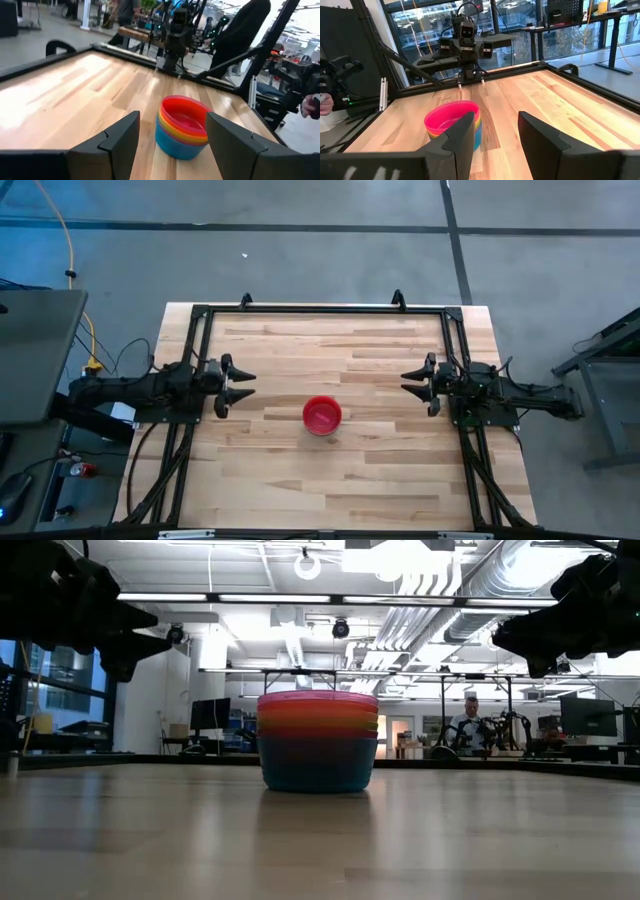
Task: Nest bowls inside each other
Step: Return to Home Position
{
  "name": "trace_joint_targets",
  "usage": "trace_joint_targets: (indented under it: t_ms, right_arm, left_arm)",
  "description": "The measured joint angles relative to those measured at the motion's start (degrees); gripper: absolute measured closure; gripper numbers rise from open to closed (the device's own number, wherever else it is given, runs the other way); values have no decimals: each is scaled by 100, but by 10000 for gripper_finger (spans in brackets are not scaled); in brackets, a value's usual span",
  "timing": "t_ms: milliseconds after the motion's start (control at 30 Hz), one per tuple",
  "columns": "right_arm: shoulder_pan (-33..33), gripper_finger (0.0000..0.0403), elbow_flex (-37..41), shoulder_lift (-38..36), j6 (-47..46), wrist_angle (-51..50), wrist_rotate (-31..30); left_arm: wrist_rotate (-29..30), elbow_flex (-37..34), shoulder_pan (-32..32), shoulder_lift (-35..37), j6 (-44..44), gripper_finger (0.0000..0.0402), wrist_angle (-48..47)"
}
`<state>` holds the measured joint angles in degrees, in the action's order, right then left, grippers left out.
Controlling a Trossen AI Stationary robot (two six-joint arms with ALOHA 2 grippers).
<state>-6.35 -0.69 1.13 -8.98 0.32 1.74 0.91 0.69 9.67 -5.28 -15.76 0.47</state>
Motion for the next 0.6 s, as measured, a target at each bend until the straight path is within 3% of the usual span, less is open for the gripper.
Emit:
trace_joint_targets:
  t_ms: [300,500,600]
  right_arm:
    - [0,259,0,0,-2,-4,0]
    - [0,259,0,0,-2,-4,0]
    - [0,259,-2,0,-28,-7,0]
  left_arm:
    - [185,0,6,-356,150,186,22]
    - [-470,0,-27,-526,892,186,87]
    - [-1081,0,-42,-514,1108,186,386]
